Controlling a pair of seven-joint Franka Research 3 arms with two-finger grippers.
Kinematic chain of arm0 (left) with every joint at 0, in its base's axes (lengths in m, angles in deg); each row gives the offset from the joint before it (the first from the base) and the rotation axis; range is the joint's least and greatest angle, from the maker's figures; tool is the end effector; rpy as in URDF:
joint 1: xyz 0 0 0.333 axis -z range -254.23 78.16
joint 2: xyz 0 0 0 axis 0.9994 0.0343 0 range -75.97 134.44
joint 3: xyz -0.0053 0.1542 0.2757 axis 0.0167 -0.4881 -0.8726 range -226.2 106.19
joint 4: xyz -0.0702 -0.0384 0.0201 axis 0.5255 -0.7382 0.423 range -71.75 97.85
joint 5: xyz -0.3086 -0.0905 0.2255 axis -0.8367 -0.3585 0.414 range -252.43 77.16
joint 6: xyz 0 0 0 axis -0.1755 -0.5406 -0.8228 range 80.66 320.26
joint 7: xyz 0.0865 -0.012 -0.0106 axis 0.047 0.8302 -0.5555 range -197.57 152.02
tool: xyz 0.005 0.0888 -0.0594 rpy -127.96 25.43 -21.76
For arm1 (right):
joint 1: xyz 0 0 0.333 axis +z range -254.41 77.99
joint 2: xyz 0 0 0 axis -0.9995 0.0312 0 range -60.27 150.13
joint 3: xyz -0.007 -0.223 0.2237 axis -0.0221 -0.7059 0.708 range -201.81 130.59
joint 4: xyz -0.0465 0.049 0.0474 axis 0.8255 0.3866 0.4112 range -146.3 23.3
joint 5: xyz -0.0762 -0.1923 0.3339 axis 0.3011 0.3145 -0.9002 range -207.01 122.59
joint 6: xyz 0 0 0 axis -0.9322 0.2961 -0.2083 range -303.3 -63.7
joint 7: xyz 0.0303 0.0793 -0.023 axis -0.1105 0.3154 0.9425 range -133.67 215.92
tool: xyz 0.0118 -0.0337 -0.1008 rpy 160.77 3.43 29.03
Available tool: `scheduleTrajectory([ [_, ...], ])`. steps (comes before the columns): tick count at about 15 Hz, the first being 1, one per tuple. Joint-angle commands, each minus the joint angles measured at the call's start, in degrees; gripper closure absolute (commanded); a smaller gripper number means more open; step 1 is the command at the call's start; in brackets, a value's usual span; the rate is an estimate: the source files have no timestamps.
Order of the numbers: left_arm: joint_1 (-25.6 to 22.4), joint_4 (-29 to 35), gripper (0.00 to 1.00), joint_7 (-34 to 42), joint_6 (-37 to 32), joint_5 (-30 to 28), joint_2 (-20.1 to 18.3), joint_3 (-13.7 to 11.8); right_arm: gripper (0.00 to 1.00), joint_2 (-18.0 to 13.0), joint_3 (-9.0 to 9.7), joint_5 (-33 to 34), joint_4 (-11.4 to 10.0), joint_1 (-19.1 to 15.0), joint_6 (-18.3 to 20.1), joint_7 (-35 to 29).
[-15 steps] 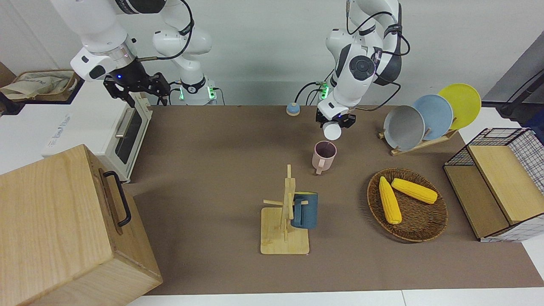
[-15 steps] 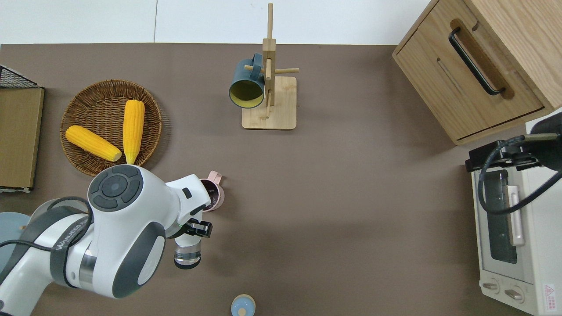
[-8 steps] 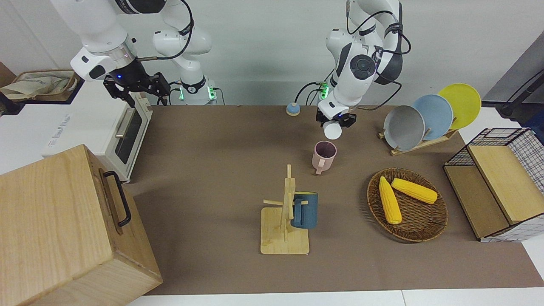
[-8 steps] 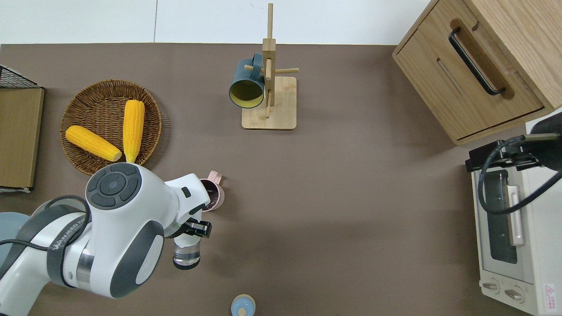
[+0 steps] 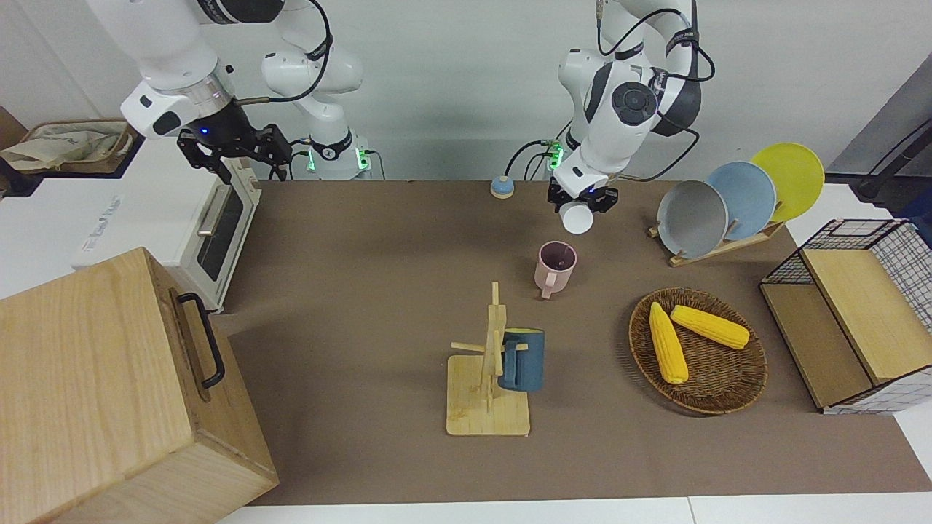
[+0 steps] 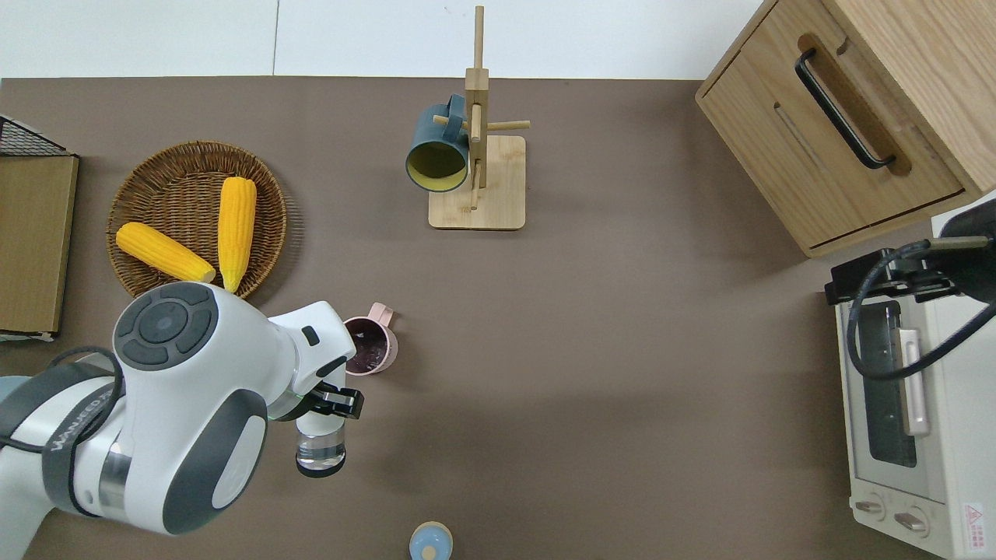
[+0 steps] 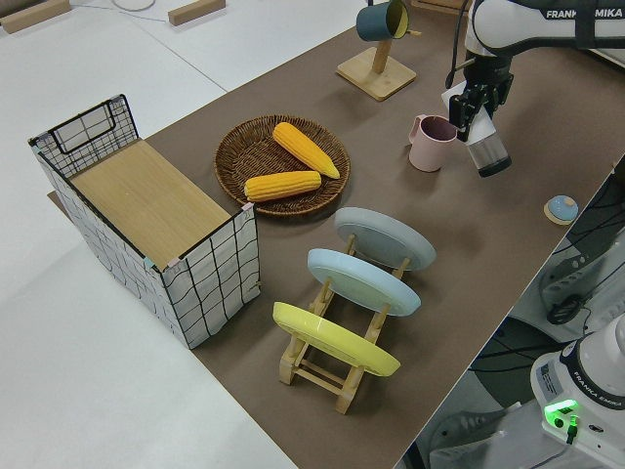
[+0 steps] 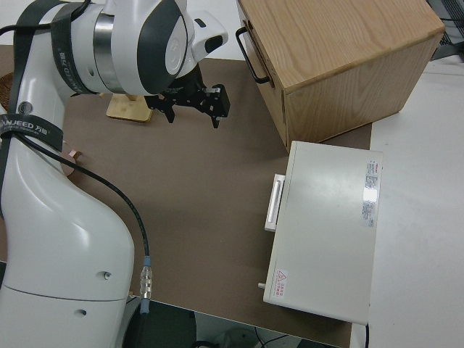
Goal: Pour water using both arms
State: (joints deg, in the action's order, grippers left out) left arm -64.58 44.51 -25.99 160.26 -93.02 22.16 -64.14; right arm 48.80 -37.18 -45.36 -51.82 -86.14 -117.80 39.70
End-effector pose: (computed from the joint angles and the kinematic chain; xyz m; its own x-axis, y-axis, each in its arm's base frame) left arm 0.4605 -0.1688 0.4417 0.9476 -0.2501 -0.1988 -0.2382 -0.9677 0.0822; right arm 0.5558 0.0121 0.6379 0.9936 -0.0062 -0.1125 -0.0119 -0.9987 -0.0501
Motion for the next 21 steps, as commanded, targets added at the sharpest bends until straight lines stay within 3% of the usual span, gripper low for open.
scheduleTrajectory([
  [1, 0.01, 0.53, 1.00, 0.32, 0.57, -0.59, -2.85, -0.09, 0.015, -0.79, 0.25, -0.28, -0.70, -0.40, -0.33, 0.99],
  [5, 0.01, 6.85, 1.00, 0.49, 8.64, -0.68, -7.68, -0.09, 0.015, -0.79, 0.25, -0.28, -0.70, -0.40, -0.33, 0.99],
  [12, 0.45, 15.64, 1.00, 0.49, 23.50, -0.68, -10.06, 2.19, 0.015, -0.88, 0.25, -0.28, -0.70, -0.40, -0.33, 0.99],
  [16, 0.19, 19.78, 1.00, 0.67, 28.08, -0.68, -12.00, 2.02, 0.015, -0.79, 0.25, -0.28, -0.71, -0.40, -0.33, 0.99],
  [21, -0.17, 20.14, 1.00, 0.14, 29.32, -0.94, -13.40, 0.88, 0.015, -0.79, 0.25, -0.28, -0.70, -0.40, -0.33, 0.99],
])
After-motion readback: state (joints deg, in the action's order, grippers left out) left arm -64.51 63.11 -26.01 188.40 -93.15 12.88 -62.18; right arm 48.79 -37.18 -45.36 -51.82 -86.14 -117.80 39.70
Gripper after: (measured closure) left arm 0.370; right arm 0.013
